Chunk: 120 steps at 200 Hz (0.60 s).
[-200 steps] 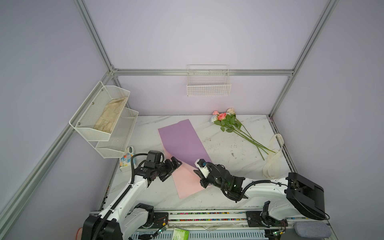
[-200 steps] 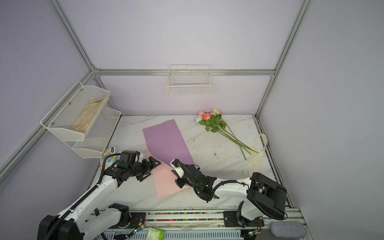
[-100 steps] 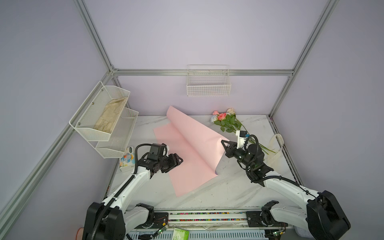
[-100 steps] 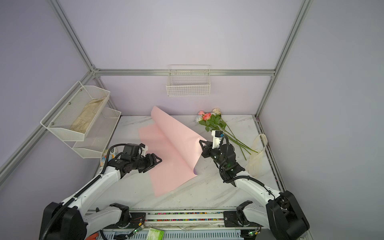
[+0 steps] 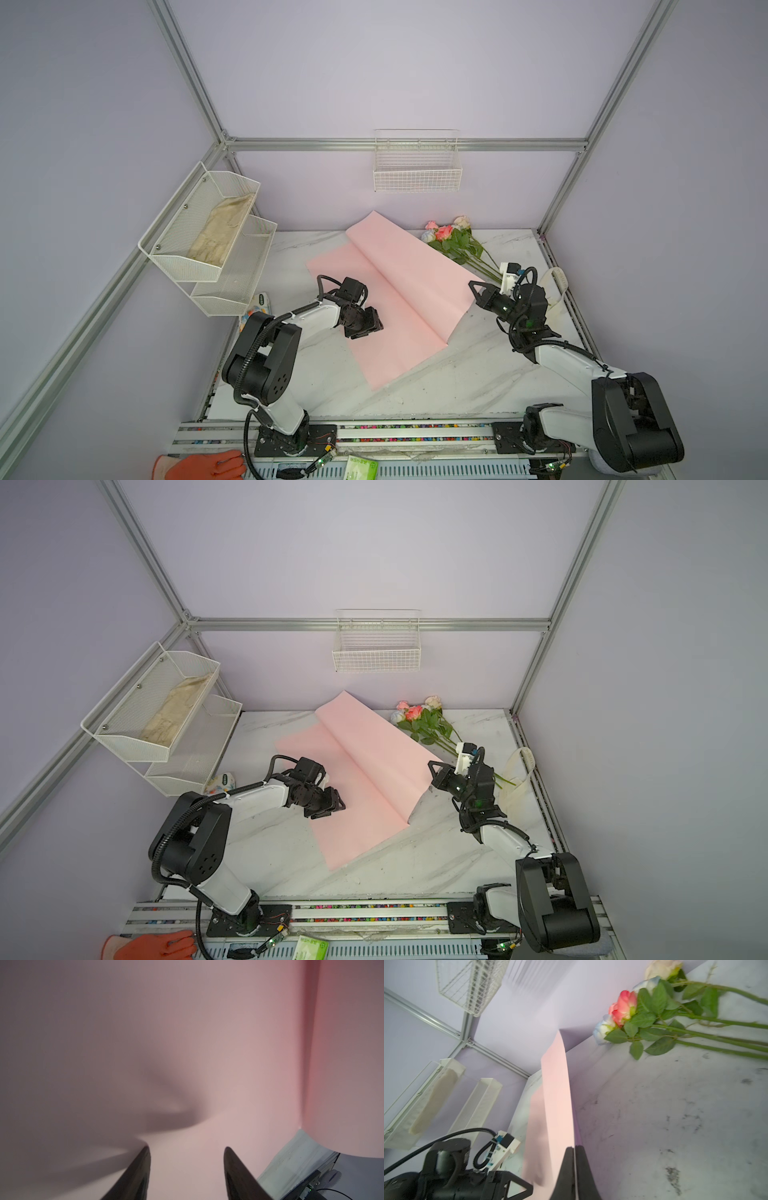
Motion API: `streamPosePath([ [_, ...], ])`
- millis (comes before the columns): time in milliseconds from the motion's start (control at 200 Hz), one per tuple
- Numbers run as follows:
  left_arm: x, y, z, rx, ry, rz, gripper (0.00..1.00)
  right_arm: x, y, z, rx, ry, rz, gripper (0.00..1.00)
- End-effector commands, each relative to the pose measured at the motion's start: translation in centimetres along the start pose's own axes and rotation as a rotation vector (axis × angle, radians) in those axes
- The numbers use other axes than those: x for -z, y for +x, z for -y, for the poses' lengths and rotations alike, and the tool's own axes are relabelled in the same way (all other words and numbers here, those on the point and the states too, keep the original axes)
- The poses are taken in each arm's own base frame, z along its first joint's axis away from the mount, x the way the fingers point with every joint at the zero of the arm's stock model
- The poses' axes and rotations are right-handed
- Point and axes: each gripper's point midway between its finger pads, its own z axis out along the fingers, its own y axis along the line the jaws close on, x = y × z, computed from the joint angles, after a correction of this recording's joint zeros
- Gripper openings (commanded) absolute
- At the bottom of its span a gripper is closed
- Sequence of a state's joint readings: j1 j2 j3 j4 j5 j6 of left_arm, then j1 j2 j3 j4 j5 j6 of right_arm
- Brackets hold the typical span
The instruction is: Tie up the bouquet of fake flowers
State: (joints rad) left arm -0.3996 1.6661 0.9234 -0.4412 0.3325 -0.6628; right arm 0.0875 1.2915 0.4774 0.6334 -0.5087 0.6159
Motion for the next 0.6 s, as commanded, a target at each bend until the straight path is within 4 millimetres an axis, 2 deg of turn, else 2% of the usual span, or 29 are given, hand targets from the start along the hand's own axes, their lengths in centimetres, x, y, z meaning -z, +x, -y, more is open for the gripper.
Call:
streamPosePath([
  [0,-0.8,1.9,-1.1,0.019,-0.035,-0.034,0.53,-0.3,-1.3,1.7,0.026,0.034,0.008,0.00],
  [85,-1.2,4.0,-2.6,0.056,-0.068,-0.068,0.51,-0.4,-2.8,3.2,0.066,0.094,0.034,0.00],
  [220,-1.1,7.7,-4.1,0.118,-0.099,-0.108,0.51,-1.4,-3.8,7.5,0.085,0.260,0.030,0.00],
  [450,-1.6,12.6,-5.2,0.168,-0.147,-0.137,0.50,-3.3,-1.7,12.9,0.090,0.430,-0.094,0.00],
  [595,-1.7,15.0,-4.8,0.165,-0.164,-0.163,0.50,-4.4,-1.3,14.1,0.090,0.460,-0.155,0.00],
])
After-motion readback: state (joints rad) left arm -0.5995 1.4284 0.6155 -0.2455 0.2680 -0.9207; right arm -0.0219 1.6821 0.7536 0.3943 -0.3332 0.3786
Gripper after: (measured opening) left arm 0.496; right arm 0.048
